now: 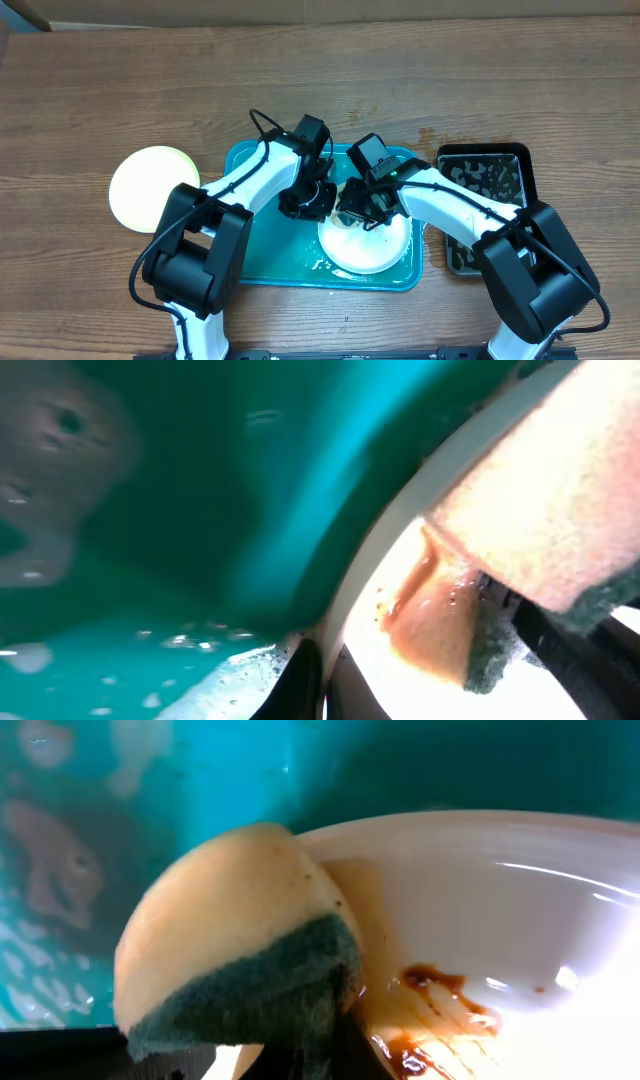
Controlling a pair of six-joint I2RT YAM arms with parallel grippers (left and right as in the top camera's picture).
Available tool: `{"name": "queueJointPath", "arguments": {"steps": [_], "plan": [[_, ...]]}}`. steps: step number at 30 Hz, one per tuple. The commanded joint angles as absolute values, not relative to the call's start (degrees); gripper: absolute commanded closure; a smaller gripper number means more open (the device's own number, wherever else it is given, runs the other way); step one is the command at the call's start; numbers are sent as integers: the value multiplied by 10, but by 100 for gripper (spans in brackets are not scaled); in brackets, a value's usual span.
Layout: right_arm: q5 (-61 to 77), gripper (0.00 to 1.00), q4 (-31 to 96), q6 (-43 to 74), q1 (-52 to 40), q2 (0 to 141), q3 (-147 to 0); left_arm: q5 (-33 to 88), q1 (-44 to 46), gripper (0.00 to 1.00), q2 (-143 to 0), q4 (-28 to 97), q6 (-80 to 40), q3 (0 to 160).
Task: Clean dirty plates on tray and stack at the side
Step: 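Scrub the white plate with the sponge in right gripper, then return the sponge to the basin and lift the white plate with left gripper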
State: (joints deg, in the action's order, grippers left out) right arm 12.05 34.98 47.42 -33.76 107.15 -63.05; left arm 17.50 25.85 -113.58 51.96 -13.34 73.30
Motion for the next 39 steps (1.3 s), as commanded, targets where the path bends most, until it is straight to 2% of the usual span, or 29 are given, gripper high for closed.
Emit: {"name": "queueJointPath", "arguments": {"steps": [1, 5, 10, 18, 28, 39], "plan": [[25, 96, 407, 510, -312, 1104, -600, 138, 254, 96, -1137, 528, -150, 732], [26, 96, 471, 504, -294, 1104, -600, 110, 251, 96, -1137, 530, -185, 732], [25, 96, 538, 436, -282, 1104, -600, 110, 247, 96, -1137, 529, -185, 732], [26, 96, 589, 419, -277, 1098, -610, 110, 247, 96, -1137, 534, -184, 732], [-8, 96, 597, 402, -278, 1042, -622, 110, 247, 96, -1137, 535, -185, 732], [-36, 96, 593, 372, -253, 908, -681, 110, 246, 96, -1136, 533, -184, 735]]}}
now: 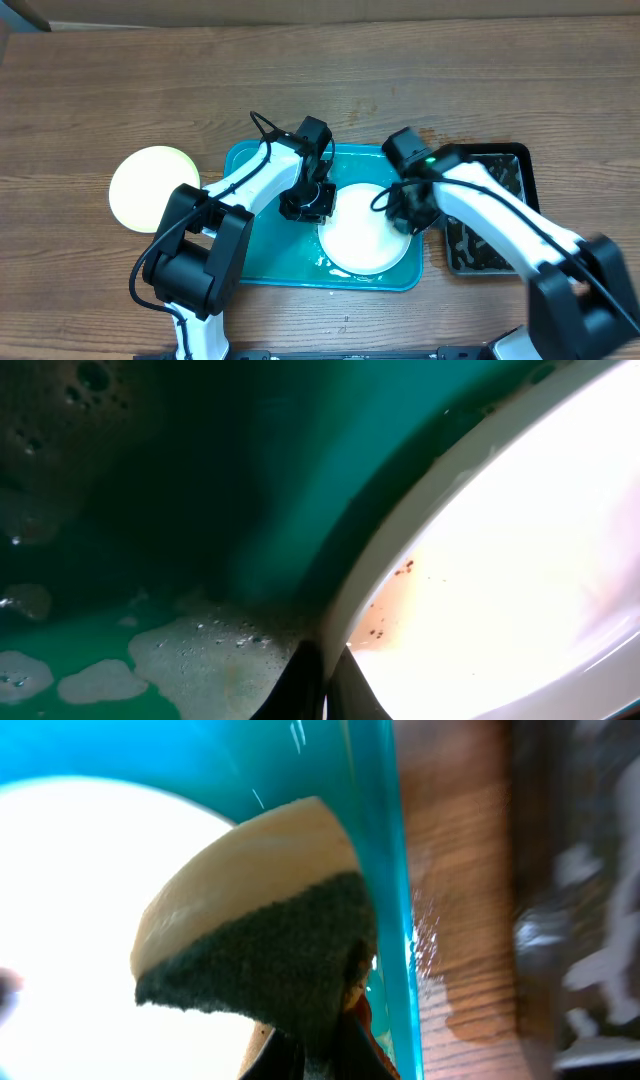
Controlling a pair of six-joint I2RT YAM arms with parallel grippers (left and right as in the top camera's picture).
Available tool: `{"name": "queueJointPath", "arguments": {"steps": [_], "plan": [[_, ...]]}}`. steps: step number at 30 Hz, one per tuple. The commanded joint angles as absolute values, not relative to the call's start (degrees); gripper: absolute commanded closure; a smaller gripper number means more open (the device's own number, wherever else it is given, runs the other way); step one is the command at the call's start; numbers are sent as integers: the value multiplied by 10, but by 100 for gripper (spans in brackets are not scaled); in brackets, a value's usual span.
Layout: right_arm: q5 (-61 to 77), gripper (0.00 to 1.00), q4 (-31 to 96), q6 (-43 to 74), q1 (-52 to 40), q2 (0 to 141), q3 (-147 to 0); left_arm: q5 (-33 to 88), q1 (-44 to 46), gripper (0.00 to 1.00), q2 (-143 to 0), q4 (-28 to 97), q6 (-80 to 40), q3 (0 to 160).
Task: Clean dirty plates on tray and stack at the side
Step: 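Return the sponge to the basin and lift the white plate with left gripper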
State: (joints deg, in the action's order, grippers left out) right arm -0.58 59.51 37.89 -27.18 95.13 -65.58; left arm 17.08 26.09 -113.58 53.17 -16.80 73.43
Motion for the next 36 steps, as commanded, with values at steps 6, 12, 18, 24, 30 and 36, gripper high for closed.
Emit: {"name": "queueJointPath", "arguments": {"steps": [6, 12, 18, 24, 30, 36], "plan": [[-67, 96, 607, 347, -192, 883, -681, 107, 245, 96, -1123, 533, -184, 741], [-126, 87, 620, 342, -104, 886, -678, 55, 237, 96, -1074, 547, -185, 742], [-129, 88, 606, 327, -32, 899, -653, -57, 236, 96, -986, 579, -198, 742], [-117, 94, 555, 323, -6, 903, -592, -171, 236, 96, -915, 615, -208, 742], [-62, 93, 495, 282, -5, 905, -540, -257, 237, 96, -896, 646, -227, 742], [6, 95, 442, 282, -5, 905, -484, -292, 237, 96, -896, 673, -262, 742]]}}
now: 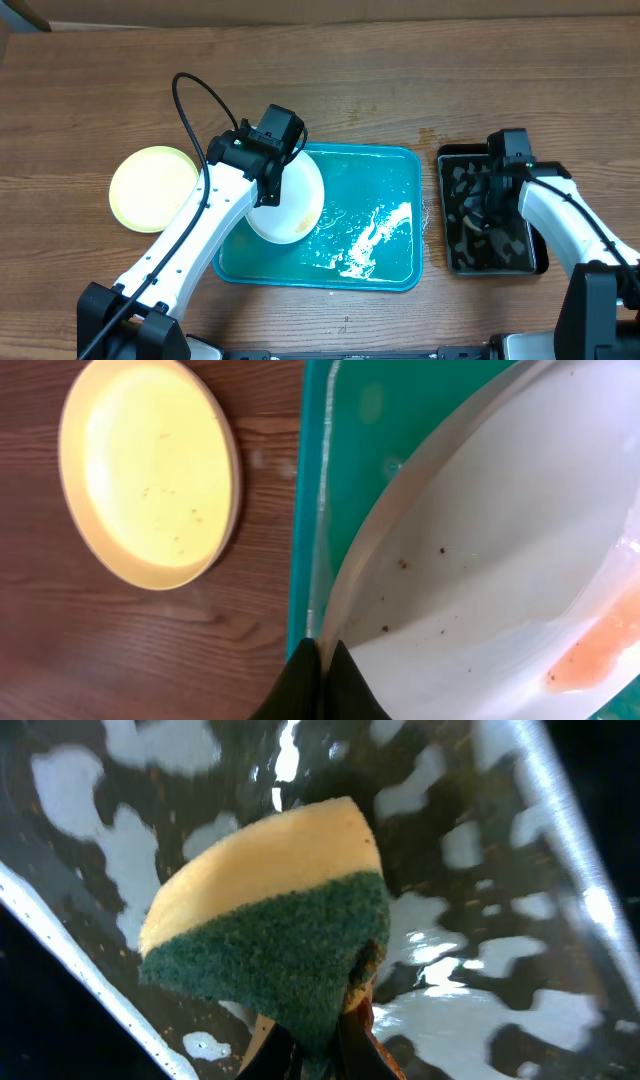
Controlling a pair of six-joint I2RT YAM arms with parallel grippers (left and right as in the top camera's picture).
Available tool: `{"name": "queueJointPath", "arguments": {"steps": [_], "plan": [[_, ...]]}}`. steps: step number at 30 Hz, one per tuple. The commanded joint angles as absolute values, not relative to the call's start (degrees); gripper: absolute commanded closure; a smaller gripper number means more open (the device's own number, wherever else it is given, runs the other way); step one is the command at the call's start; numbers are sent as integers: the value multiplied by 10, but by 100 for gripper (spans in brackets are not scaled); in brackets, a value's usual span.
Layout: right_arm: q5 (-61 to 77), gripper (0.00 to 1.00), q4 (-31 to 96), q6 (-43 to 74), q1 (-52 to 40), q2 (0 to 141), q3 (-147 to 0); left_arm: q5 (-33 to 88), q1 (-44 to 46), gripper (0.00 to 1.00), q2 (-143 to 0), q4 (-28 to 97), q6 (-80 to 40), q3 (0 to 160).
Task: Clean dirty plates on tray and stack at the side
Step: 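Return the sponge to the basin and lift the white plate with left gripper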
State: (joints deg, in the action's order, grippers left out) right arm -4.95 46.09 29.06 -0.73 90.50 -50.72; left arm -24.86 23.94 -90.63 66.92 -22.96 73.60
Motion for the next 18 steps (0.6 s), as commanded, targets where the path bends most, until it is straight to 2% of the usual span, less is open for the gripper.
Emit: {"name": "queueJointPath", "arguments": {"steps": [1, 7, 11, 14, 18], "plan": [[28, 96, 428, 281, -6, 905, -474, -292, 236, 96, -896, 674, -266, 742], [210, 96, 319, 250, -11, 905, -410, -290, 237, 96, -896, 674, -284, 742], [241, 96, 283, 250, -11, 905, -396, -289, 237, 96, -896, 675, -283, 742], [198, 96, 303, 254, -9, 905, -396, -289, 237, 96, -896, 675, -283, 742], [-11, 96, 394, 365, 5, 905, -396, -286, 237, 96, -896, 675, -283, 742]]}}
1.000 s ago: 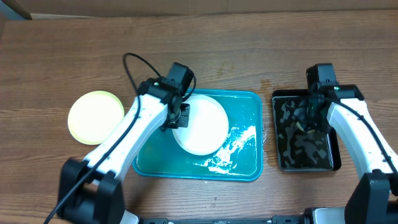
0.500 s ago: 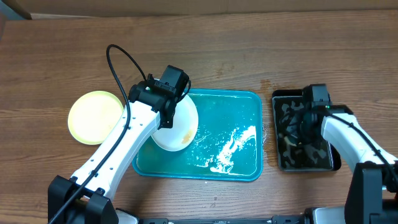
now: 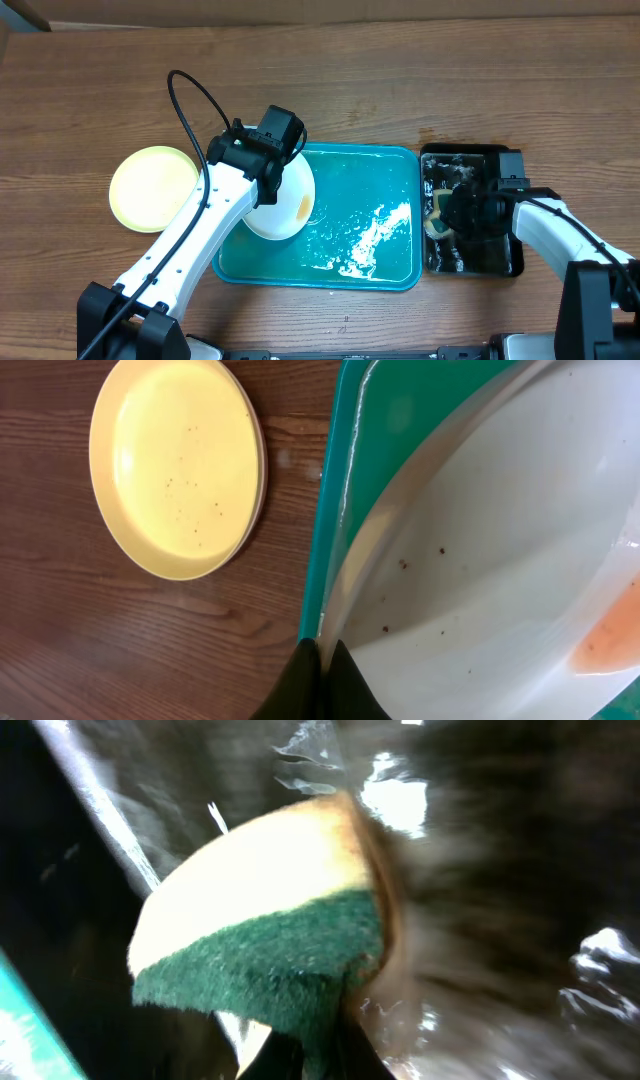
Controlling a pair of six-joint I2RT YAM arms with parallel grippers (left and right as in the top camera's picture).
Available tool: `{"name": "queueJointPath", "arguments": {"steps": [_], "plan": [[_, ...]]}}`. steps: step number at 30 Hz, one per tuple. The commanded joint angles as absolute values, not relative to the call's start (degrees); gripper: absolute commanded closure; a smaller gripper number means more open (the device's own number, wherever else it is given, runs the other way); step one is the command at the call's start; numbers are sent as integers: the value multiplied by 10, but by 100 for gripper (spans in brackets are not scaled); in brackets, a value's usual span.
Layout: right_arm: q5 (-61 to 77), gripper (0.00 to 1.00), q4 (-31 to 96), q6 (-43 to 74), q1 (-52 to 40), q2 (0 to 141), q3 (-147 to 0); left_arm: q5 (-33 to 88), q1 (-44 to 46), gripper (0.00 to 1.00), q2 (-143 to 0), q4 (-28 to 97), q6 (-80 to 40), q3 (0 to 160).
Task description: Clean dirty plates on tray and stack at the side
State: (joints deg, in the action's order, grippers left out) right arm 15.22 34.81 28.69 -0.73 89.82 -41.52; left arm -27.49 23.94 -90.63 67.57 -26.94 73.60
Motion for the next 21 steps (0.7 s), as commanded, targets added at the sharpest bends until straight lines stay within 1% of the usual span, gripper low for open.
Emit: {"name": "queueJointPath", "arguments": {"steps": [1, 3, 5, 7, 8, 10, 13, 16, 19, 21], "plan": [[-32, 96, 406, 383, 11, 905, -396, -285, 237, 96, -896, 675, -284, 742], [-32, 96, 408, 384, 22, 905, -396, -285, 237, 96, -896, 674, -284, 742], [10, 96, 396, 368, 27, 905, -399, -285, 237, 96, -896, 674, -284, 742], [112, 96, 354, 283, 26, 905, -400, -285, 237, 96, -896, 674, -284, 742], [185, 96, 328, 231, 22, 905, -400, -285, 237, 96, -896, 674, -284, 742], [237, 96, 309, 204, 15, 905, -401, -285, 237, 96, -896, 674, -284, 742], [220, 96, 319, 205, 0, 905, -400, -285, 237, 96, -896, 674, -284, 742], [159, 96, 357, 207, -16, 905, -400, -285, 237, 96, -896, 674, -284, 742], [71, 96, 408, 245, -19, 905, -400, -285, 237, 96, -896, 674, -284, 742], [8, 96, 432, 292, -14, 905, -400, -285, 237, 96, -896, 674, -284, 742]]}}
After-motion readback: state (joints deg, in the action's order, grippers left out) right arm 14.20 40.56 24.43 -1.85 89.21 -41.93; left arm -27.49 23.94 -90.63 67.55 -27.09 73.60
